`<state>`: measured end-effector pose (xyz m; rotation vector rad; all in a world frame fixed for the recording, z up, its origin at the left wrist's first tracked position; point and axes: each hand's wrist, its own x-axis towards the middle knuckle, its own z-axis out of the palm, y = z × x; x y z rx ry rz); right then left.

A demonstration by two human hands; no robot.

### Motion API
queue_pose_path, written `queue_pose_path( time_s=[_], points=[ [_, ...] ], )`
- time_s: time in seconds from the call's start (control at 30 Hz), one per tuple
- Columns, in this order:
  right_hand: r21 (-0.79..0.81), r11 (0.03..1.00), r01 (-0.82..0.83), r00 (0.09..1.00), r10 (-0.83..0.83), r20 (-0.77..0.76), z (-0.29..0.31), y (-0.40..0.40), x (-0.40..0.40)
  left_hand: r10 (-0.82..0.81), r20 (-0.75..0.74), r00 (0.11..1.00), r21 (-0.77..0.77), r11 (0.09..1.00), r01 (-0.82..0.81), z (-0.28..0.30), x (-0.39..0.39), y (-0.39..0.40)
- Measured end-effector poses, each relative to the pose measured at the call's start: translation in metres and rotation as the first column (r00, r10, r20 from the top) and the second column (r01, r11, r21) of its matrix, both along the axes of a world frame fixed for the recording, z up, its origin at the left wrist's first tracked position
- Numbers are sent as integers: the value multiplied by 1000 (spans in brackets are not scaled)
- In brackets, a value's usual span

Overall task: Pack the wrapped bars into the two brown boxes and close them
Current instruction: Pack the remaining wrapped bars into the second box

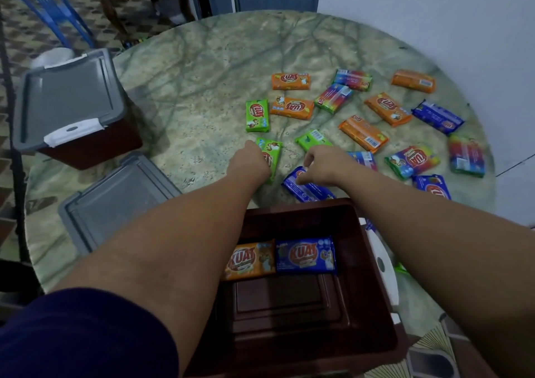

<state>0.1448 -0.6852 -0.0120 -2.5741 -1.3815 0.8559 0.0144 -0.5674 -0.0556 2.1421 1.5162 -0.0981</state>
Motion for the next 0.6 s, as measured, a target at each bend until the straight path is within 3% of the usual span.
queue_pose_path(
  time_s=[0.1,0.2,0.43,0.6],
  points=[
    [-26,1000,9,1000,-9,-6,-1,1,2,-5,-2,1000,-43,999,5,3,2,-1],
    [-68,998,14,1000,-14,5,-6,5,6,-47,121,992,-162,985,67,3,7,-3],
    [-231,971,-60,997,67,24,-9,19,-1,221,270,937,-417,904,-93,27,-1,0],
    [-248,964,-95,989,120,91,-14,25,-12,380,340,860,-549,823,-146,36,-16,5]
  ],
)
